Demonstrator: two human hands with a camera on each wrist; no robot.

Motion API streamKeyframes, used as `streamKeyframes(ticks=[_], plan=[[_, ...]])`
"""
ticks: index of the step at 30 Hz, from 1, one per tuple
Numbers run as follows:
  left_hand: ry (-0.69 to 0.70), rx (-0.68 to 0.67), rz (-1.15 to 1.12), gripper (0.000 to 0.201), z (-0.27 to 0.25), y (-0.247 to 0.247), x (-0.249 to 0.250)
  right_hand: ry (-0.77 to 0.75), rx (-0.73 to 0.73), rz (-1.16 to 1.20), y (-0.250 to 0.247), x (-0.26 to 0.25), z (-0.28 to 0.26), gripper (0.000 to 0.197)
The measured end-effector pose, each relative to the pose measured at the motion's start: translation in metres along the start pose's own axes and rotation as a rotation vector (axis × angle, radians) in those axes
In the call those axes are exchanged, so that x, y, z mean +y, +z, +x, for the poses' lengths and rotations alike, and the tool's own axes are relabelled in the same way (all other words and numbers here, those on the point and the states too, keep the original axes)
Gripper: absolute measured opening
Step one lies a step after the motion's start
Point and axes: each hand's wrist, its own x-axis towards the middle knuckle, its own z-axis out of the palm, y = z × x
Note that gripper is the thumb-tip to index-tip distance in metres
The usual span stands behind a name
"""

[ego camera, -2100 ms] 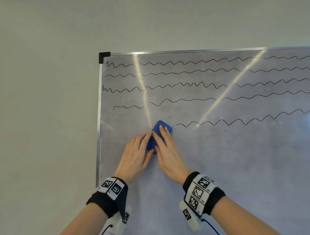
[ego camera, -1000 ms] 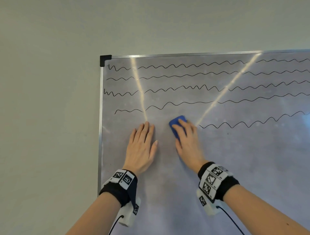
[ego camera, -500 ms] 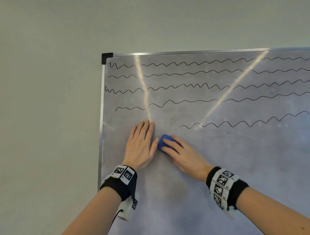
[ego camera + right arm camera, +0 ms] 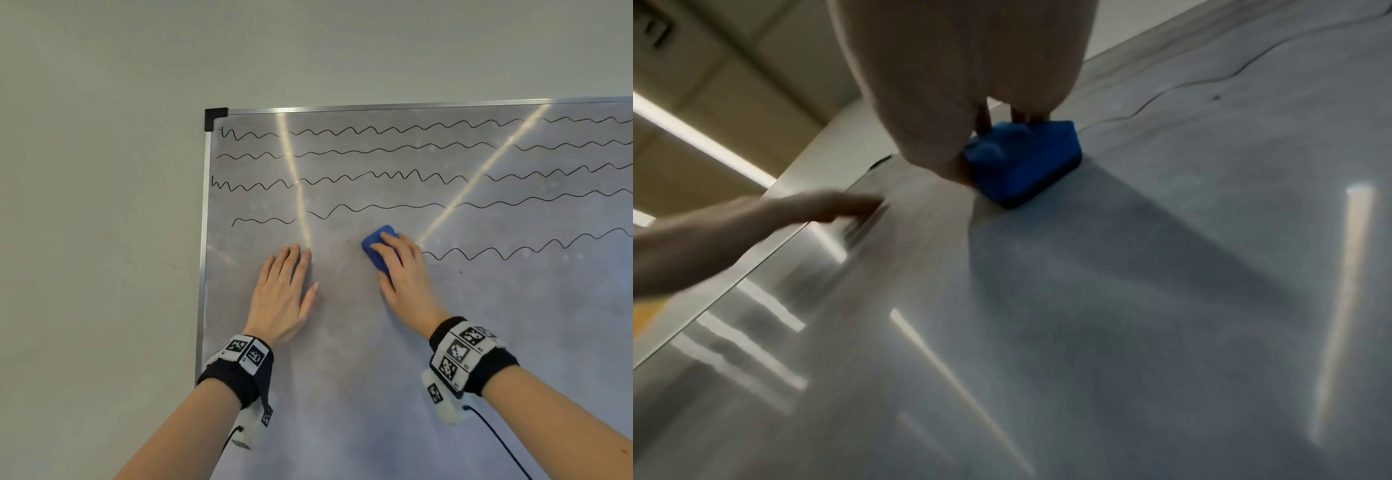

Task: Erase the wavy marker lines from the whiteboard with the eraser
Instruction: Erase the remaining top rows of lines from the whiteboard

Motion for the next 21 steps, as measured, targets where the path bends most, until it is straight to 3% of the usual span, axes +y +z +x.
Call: streamKeyframes(ticks=[2, 4, 6, 10, 11, 12, 14, 16, 18, 21], plan=[[-0.005, -0.007, 0.000, 0.062, 0.001, 0.000, 0.001, -0.097, 0.010, -0.056, 0.005, -0.009, -0.014, 0.059], [-0.011, -0.006, -0.005, 0.062, 0.001, 0.001, 0.002, -0.268, -0.200, -0.060, 0.011, -0.022, -0.042, 0.062], [-0.014, -0.009, 0.000, 0.062, 0.001, 0.001, 0.003, -0.330, -0.282, -0.061, 0.010, -0.011, -0.046, 0.056], [-0.013, -0.010, 0.013, 0.062, 0.000, 0.000, 0.001, -0.034, -0.053, -0.025, -0.005, 0.005, -0.006, 0.061], [-0.013, -0.011, 0.016, 0.062, 0.000, 0.000, 0.001, -0.031, -0.009, -0.044, -0.004, -0.001, -0.006, 0.066], [-0.013, -0.013, 0.016, 0.062, 0.000, 0.000, 0.001, -0.096, -0.008, -0.066, 0.001, -0.007, -0.013, 0.068], [-0.011, -0.015, 0.013, 0.062, 0.001, 0.000, 0.001, -0.274, -0.167, -0.067, 0.011, -0.023, -0.035, 0.068], [-0.008, -0.014, 0.014, 0.062, 0.001, 0.000, 0.001, -0.370, -0.255, -0.060, 0.011, -0.017, -0.039, 0.057], [-0.004, -0.009, 0.014, 0.062, 0.000, 0.000, 0.000, -0.291, -0.179, -0.073, 0.007, 0.004, -0.022, 0.053], [0.001, 0.001, 0.028, 0.062, 0.000, 0.001, 0.000, 0.012, -0.018, -0.018, -0.006, 0.015, -0.001, 0.065]])
